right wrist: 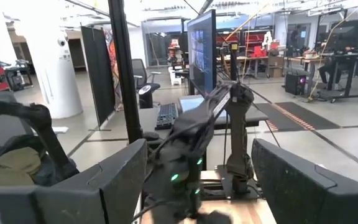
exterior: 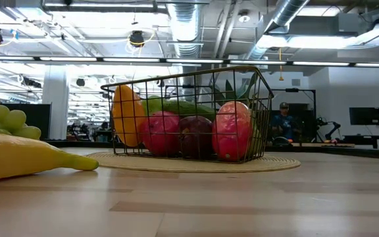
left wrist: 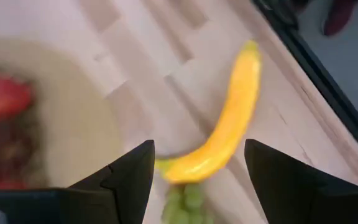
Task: Build produce basket
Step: Put the banana into the silver basket
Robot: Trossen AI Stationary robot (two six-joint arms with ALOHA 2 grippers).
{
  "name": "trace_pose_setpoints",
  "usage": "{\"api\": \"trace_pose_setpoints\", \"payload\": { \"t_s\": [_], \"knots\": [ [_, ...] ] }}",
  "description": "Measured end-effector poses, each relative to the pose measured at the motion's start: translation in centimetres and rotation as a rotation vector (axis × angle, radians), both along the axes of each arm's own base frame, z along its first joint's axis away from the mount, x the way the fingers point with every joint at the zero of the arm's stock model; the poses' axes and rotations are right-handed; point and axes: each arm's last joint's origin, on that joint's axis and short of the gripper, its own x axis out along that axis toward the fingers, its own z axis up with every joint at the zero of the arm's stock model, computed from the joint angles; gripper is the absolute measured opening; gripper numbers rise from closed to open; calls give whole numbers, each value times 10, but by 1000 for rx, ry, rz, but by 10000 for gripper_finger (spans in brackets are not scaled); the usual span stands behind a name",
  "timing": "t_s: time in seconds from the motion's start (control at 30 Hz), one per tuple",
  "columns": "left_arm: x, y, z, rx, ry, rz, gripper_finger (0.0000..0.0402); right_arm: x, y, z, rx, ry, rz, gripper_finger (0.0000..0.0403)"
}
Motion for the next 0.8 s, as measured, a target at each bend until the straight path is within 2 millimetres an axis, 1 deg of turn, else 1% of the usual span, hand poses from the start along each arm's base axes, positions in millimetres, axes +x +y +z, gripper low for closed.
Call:
{"api": "trace_pose_setpoints", "payload": {
  "t_s": [0.07,0.13,0.27,0.37,0.47,0.63,0.8],
  "knots": [
    [-4,-12,-16,-3,-31,-63,236,0,0,0,10,0,1,311],
    [-4,-16,-30,-31,-67,-72,236,0,0,0,22,0,5,311],
    [-4,-11,-55,-44,-88,-61,236,-1,2,-1,47,5,13,311],
    [-5,-8,-70,-110,-72,-90,236,-1,2,-1,62,11,15,311],
    [-8,-10,-78,-163,-65,-127,236,-1,2,-1,70,11,15,311],
    [-13,-12,-93,-150,-125,-224,236,-1,2,-2,71,12,16,311],
    [-15,-4,-105,-151,-88,-184,236,-1,2,-2,71,12,16,311]
  ]
}}
